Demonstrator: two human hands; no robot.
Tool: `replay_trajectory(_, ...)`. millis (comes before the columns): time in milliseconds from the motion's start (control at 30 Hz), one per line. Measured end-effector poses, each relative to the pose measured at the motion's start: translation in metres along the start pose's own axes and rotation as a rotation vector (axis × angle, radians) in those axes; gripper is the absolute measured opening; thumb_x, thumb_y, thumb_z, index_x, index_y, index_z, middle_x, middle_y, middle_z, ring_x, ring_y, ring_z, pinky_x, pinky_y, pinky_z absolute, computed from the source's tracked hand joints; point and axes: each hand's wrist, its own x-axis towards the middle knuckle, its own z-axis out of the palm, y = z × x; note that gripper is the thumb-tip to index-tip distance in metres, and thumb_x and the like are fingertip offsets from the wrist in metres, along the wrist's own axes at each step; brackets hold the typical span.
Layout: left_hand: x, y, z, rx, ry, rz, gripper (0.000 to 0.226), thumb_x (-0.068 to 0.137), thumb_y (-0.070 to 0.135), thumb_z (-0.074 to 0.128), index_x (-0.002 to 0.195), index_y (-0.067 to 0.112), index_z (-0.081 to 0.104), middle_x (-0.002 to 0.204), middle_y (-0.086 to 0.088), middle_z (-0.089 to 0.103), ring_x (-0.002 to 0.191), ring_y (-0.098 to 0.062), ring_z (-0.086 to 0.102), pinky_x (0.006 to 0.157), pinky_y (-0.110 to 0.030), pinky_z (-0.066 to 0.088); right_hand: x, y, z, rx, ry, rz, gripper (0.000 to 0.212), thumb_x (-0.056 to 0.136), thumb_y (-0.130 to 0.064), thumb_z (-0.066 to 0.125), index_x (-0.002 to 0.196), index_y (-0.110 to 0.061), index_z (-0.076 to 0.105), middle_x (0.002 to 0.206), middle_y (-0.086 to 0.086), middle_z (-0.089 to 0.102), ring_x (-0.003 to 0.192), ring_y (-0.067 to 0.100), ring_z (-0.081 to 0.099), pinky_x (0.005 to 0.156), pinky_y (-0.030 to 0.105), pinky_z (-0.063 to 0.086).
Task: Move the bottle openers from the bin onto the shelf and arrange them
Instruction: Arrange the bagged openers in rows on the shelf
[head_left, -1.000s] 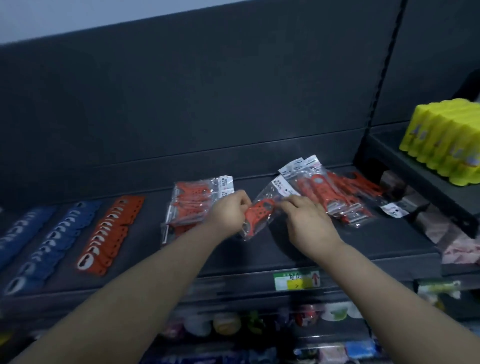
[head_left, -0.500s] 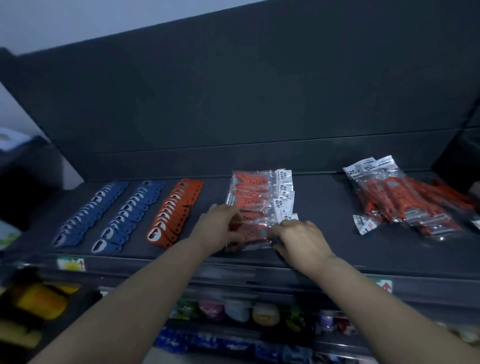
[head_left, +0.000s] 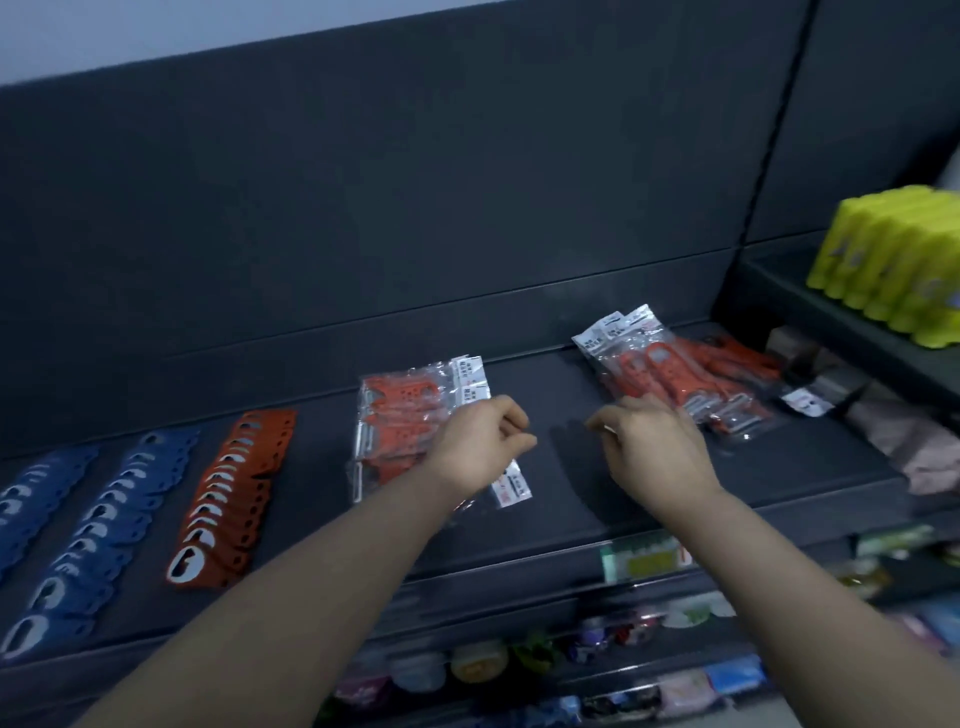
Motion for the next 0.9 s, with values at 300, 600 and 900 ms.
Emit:
replay_trajectory(300, 0.061, 0.09, 0.076, -0.105, 0.03, -0.19, 0.026, 0.088, 0.036, 0.063, 0.107, 0.017, 0.062, 0.101, 0.001, 0.07, 0.095, -0.018, 0.064, 0.087, -0.034, 0.052, 0.03, 0.109, -0.028, 0.096, -0.094, 0.109, 0.064, 0.082, -0.002, 0.049, 0.141, -0.025, 0.042, 0.143, 0.005, 0.044, 0.127, 0.031, 0.046, 0.1, 0.038, 0.041)
replay_trajectory(600, 0.089, 0.116, 0.096, -0.265, 0.171, -0.391, 0.036, 0.085, 0.039, 0.066, 0.062, 0.012, 0.061, 0.075, -0.008, 0.068, 0.078, -0.032, 0.069, 0.073, -0.041, 0.057, 0.054, 0.135, -0.025, 0.064, -0.314, -0.248, 0.076, 0.084, -0.01, 0.052, 0.143, -0.05, 0.025, 0.129, -0.001, 0.039, 0.123, 0.024, 0.039, 0.095, 0.035, 0.035)
replay_trajectory(900, 0.081, 0.109, 0.079, -0.383, 0.237, -0.492, 0.032, 0.086, 0.005, 0.052, 0.056, 0.013, 0.055, 0.069, -0.013, 0.064, 0.064, -0.023, 0.056, 0.065, -0.039, 0.052, 0.07, 0.132, -0.019, 0.297, -0.32, -0.197, 0.055, 0.09, -0.012, 0.054, 0.136, -0.04, 0.045, 0.13, -0.002, 0.05, 0.123, 0.023, 0.049, 0.097, 0.031, 0.041)
